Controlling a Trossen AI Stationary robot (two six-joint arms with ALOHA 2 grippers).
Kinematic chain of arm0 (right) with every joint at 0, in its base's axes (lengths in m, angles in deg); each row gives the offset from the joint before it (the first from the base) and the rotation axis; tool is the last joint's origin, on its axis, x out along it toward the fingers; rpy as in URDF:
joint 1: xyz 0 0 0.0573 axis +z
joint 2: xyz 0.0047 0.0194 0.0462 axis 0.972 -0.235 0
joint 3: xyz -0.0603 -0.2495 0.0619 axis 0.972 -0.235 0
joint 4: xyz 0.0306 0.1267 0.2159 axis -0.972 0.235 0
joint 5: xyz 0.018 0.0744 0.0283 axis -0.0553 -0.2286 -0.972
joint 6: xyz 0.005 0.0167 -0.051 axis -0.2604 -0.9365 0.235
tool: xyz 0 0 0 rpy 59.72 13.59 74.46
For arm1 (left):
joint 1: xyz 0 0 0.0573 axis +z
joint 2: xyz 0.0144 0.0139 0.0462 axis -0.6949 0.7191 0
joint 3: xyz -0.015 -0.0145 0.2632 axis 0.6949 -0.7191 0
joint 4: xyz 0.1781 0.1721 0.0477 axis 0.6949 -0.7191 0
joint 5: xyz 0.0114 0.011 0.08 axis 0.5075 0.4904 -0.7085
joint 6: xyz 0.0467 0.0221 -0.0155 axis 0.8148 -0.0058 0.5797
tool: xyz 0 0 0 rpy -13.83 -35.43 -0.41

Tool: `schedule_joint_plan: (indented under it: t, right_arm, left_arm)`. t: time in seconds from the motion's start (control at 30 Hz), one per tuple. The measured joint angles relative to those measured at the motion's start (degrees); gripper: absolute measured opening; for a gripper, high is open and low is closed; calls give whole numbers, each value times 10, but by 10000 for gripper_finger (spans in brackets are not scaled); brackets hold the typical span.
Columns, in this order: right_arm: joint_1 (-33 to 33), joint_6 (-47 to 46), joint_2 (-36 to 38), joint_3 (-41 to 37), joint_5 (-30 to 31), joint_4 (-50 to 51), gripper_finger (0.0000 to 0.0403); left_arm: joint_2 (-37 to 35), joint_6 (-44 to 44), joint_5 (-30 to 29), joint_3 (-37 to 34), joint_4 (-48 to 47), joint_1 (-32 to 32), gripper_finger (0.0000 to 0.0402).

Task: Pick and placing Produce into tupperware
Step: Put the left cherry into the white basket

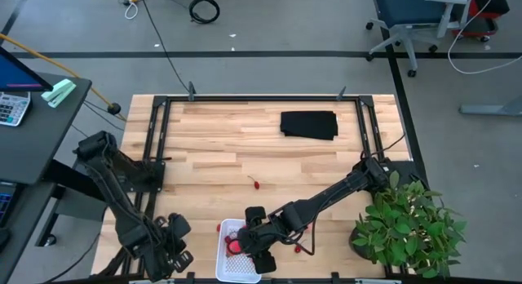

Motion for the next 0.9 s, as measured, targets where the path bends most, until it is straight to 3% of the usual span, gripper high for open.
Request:
schedule_joint_plan:
  t: [0.4, 0.63, 0.9]
  right_arm:
    - [-16, 70, 0, 0, 0, -1, 307]
    - [-33, 70, 0, 0, 1, 0, 307]
    - [-38, 50, 0, 0, 0, -1, 307]
  left_arm:
    - [0, -43, 13, -169, 237, -36, 48]
    - [0, -45, 108, -189, 216, -27, 51]
    - [0, -35, 114, -189, 179, -27, 50]
